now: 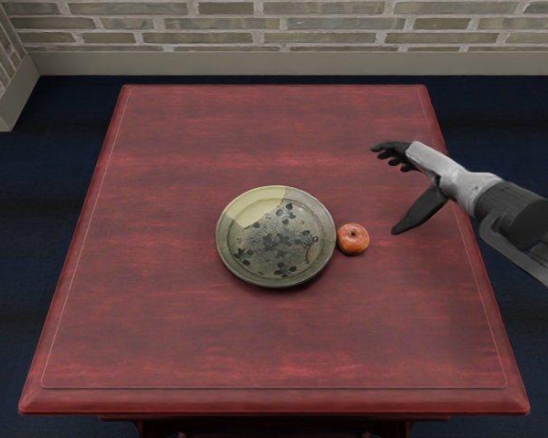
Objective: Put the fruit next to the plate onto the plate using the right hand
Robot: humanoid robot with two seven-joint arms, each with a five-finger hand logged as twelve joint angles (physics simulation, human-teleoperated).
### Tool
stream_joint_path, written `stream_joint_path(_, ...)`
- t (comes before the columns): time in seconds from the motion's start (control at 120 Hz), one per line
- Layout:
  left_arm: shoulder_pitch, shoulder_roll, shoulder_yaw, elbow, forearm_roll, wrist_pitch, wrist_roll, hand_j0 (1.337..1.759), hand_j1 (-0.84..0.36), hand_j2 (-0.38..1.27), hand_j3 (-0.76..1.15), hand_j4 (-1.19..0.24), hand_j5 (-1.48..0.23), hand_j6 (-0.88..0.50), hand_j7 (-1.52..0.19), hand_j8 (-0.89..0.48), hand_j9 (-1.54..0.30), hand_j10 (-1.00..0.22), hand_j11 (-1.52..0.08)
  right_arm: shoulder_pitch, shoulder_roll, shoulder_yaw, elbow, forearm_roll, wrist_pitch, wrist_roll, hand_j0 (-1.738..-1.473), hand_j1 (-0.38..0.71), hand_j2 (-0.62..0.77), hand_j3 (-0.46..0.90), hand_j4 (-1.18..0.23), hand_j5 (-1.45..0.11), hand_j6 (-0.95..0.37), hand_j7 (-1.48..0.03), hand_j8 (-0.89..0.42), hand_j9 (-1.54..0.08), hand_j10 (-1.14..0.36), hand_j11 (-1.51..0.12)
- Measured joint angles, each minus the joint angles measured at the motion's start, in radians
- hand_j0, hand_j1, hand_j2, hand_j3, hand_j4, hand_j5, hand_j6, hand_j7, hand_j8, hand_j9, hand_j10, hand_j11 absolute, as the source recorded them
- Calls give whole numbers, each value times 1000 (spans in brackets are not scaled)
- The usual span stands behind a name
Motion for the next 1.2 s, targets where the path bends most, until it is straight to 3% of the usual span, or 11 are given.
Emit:
stream_joint_path(0.192, 0, 0, 0, 0, 0, 0, 0, 1658, 73, 46, 0, -230, -299, -230, -299, -230, -299, -230, -299, -15, 56, -87, 18, -40, -145, -15, -1658, -76, -42, 0, -232, -298, -234, -298, -233, -298, -232, -298)
stream_joint_path(0.333, 0, 0, 0, 0, 0, 0, 0, 1658, 73, 46, 0, -230, -299, -230, -299, -230, -299, -230, -299, -18, 104, -125, 22, -69, -201, -43, -1658, -60, -45, 0, -246, -316, -247, -316, -246, -316, -245, -316)
stream_joint_path(0.717, 0, 0, 0, 0, 0, 0, 0, 1658, 73, 46, 0, -230, -299, -230, -299, -230, -299, -230, -299, -19, 168, -225, 21, -97, -316, -70, -1658, 27, -60, 0, -317, -410, -318, -410, -317, -410, -317, -410)
stream_joint_path(1.008, 0, 0, 0, 0, 0, 0, 0, 1658, 73, 46, 0, -230, -299, -230, -299, -230, -299, -230, -299, -9, 206, -238, 17, -137, -322, -156, -1658, 114, -75, 0, -389, -504, -390, -504, -389, -504, -389, -504)
stream_joint_path(1.2, 0, 0, 0, 0, 0, 0, 0, 1658, 73, 46, 0, -230, -299, -230, -299, -230, -299, -230, -299, -6, 213, -238, 5, -155, -323, -175, -1658, 137, -79, 0, -407, -528, -408, -528, -408, -528, -407, -528)
